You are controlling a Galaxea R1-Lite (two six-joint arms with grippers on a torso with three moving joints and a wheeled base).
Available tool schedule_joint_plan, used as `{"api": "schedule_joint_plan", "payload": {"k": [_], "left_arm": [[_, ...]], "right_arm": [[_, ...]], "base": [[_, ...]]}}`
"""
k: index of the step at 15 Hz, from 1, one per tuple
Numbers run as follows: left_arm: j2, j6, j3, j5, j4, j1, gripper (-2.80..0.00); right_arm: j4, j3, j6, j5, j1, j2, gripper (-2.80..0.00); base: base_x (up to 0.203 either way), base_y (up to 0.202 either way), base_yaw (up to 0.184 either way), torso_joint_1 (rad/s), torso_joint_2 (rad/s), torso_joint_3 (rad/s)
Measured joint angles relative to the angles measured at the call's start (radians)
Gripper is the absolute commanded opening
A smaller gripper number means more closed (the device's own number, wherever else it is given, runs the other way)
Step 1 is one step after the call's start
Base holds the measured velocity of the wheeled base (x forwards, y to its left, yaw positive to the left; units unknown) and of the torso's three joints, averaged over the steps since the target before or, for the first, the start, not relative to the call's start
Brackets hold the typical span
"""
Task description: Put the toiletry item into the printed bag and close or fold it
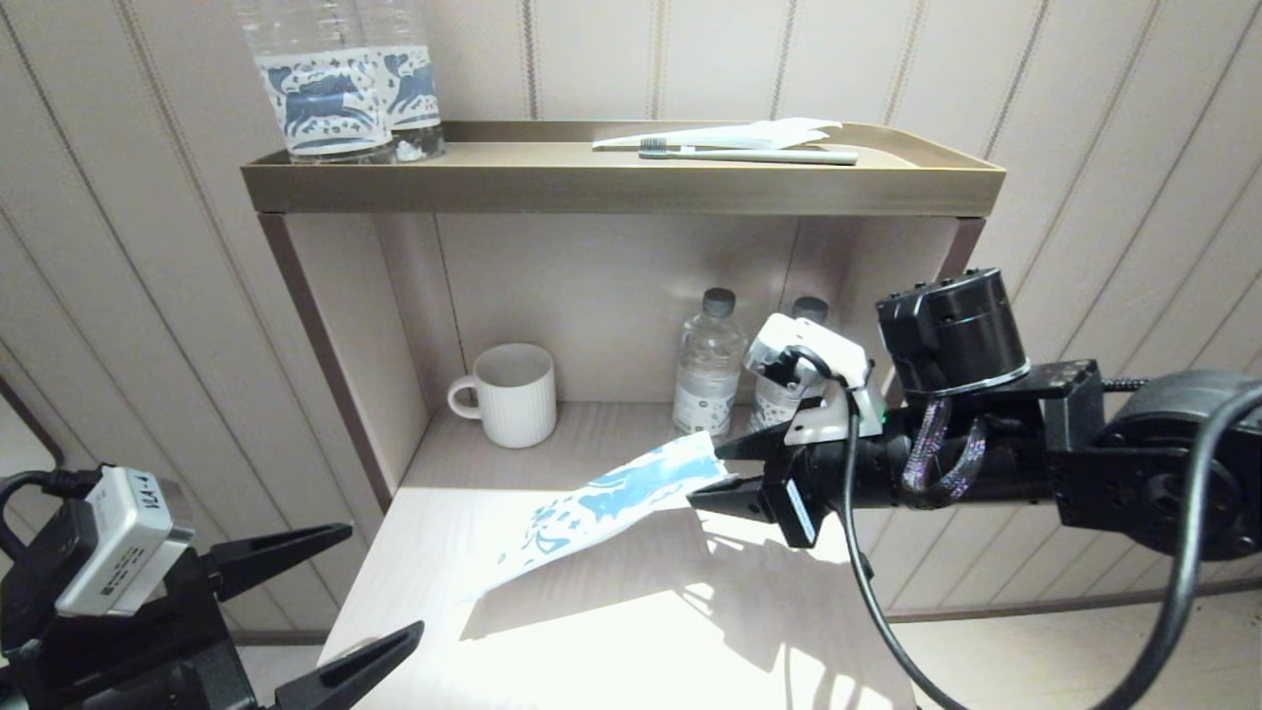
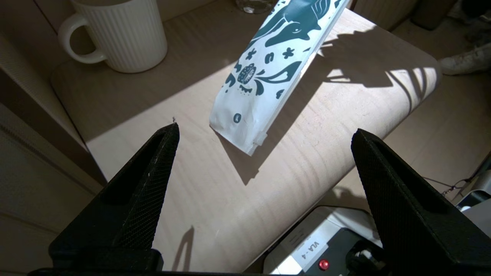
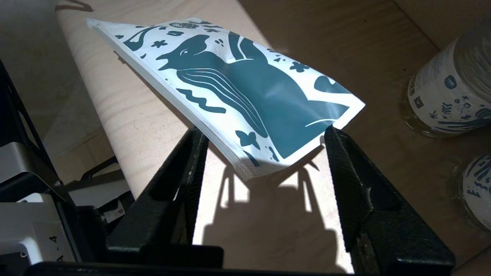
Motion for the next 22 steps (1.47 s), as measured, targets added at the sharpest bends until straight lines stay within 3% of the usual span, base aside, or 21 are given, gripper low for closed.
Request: {"api": "schedule_joint_plan", "payload": {"k": [6,7,11,14,17,19,22], "left_arm": [[-0.003,0.001,0.005,-0.003,0.001,0.0,0.0],[-0.004,0.001,0.005,0.002,0.0,0.0,-2.8],[-0.046,-0.007,0.007,0.068,0.016,0.001,-2.8],[-0.201,-0.034,0.019,0.146,0.141,0.002,-2.8],[-0.455,-0.077,-0.091,0.199,0.482,0.005,-2.8],[-0.591,-0.171,-0.245,0.278,0.796,0.04,-2.8],[-0.719,-0.288,-0.316,0.406,1.118,0.232,-2.8]], "right_arm": [[-0.001,0.029,-0.023,0.0,-0.01,-0.044,0.0],[-0.001,0.038,-0.021,-0.001,-0.012,-0.054,-2.8],[0.008,0.093,-0.018,-0.001,-0.041,-0.129,-2.8],[0.079,0.155,-0.005,0.03,-0.117,-0.244,-2.8],[0.249,0.193,0.048,0.116,-0.228,-0.41,-2.8],[0.41,0.204,0.08,0.135,-0.289,-0.543,-2.8],[0.656,0.214,0.094,0.122,-0.364,-0.766,-2.8]], "base": [[0.0,0.0,0.0,0.0,0.0,0.0],[0.0,0.0,0.0,0.0,0.0,0.0],[0.0,0.0,0.0,0.0,0.0,0.0],[0.0,0.0,0.0,0.0,0.0,0.0],[0.0,0.0,0.0,0.0,0.0,0.0],[0.0,0.0,0.0,0.0,0.0,0.0],[0.0,0.0,0.0,0.0,0.0,0.0]]}}
